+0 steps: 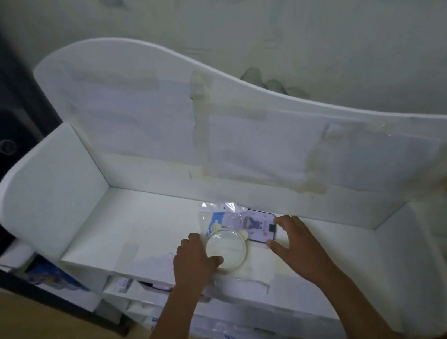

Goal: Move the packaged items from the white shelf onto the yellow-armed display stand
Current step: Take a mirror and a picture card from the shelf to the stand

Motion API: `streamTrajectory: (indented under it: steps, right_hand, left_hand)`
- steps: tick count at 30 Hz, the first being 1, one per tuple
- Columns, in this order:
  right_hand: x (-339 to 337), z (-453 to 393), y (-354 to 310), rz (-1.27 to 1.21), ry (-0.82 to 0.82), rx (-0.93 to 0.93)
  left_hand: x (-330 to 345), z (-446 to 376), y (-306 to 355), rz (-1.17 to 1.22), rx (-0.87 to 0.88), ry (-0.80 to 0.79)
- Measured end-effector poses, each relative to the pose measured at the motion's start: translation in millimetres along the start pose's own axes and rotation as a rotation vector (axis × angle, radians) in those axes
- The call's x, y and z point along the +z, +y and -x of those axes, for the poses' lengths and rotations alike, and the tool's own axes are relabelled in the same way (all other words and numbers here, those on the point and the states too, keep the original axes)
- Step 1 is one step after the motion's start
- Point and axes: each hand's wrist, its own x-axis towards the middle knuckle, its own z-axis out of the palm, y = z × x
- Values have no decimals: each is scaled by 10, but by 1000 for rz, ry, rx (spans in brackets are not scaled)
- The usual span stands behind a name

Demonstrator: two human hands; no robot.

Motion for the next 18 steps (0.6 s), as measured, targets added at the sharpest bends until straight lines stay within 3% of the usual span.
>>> streamTrajectory:
  steps: [7, 13, 18]
  right_hand:
    - [-52, -66, -32, 16, 1, -13]
    - [30, -235, -41, 57, -42, -35]
    - [188, -410, -117, 132, -96, -45]
  left_hand:
    - [-149, -68, -139, 223, -62, -22]
    - [-356, -70, -392, 665, -219, 52]
    - [-432, -7, -613, 1076, -273, 20]
